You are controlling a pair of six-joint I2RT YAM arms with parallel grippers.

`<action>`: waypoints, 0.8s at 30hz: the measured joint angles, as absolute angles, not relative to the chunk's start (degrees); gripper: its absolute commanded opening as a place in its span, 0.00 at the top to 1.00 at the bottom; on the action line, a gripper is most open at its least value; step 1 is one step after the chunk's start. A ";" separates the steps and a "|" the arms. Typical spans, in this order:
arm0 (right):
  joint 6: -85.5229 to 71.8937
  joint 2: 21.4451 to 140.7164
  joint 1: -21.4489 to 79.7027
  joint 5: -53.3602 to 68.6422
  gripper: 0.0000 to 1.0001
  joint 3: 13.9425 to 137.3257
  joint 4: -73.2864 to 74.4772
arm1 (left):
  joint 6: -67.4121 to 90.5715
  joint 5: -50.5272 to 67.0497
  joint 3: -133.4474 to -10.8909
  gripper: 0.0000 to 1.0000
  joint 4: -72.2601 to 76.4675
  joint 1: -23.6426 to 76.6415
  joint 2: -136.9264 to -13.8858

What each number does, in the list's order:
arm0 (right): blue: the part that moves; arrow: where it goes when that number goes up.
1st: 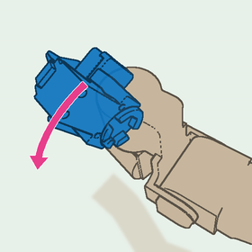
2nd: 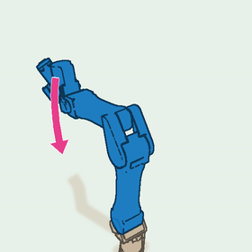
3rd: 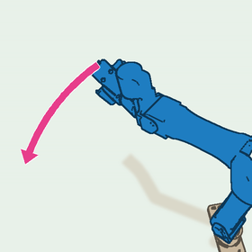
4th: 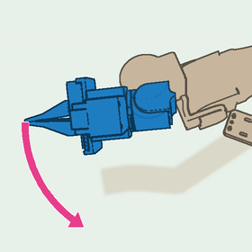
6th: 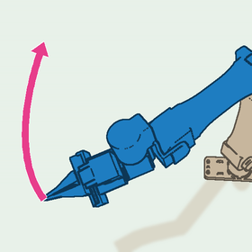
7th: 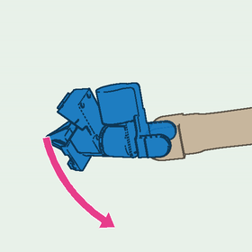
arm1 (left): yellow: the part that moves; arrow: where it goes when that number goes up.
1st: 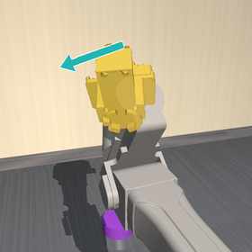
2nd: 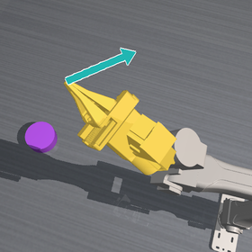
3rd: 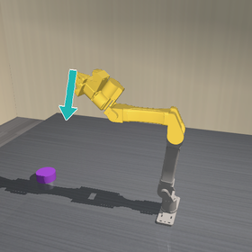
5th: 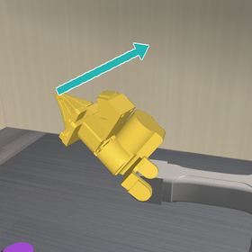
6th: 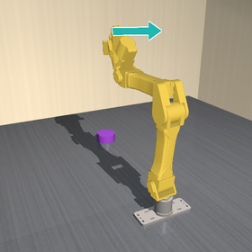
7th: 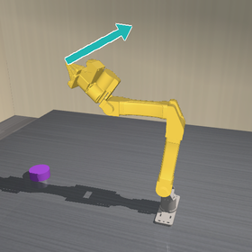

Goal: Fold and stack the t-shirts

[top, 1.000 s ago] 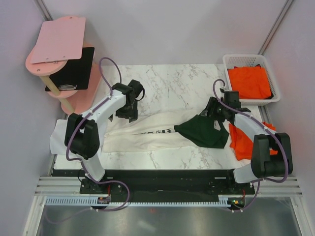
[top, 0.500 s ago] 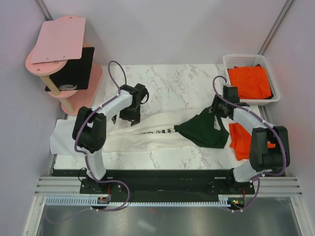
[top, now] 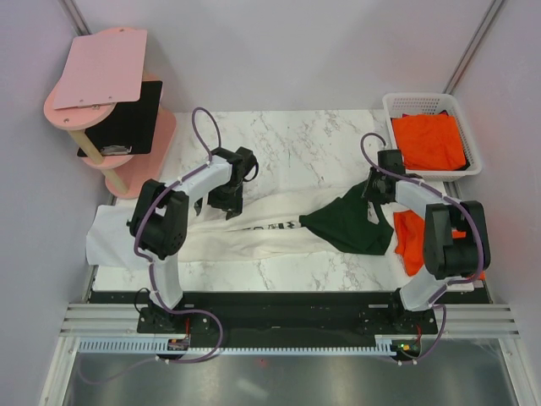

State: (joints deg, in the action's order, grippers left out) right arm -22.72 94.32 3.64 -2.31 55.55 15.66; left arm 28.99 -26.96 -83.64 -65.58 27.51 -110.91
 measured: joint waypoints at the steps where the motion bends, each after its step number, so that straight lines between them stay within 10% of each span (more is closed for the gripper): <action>1: -22.70 95.24 3.64 -2.02 0.85 55.55 15.40 | 28.99 -27.00 -83.64 0.00 -65.58 27.51 -110.98; 5: -22.79 97.03 3.64 -0.78 1.00 55.53 14.61 | 28.99 -27.44 -83.64 0.00 -65.56 27.51 -111.02; 20: -23.14 87.55 3.64 0.47 1.00 59.92 11.07 | 29.02 -28.45 -83.64 0.00 -65.43 27.64 -113.93; 24: -23.46 98.72 3.66 -0.49 0.73 66.52 9.02 | 29.04 -28.45 -83.64 0.00 -65.41 28.16 -114.21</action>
State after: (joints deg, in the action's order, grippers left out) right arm -23.46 98.72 3.66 -0.49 66.52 9.02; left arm 29.04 -28.45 -83.64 -65.41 28.16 -114.21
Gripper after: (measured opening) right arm 0.052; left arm 0.993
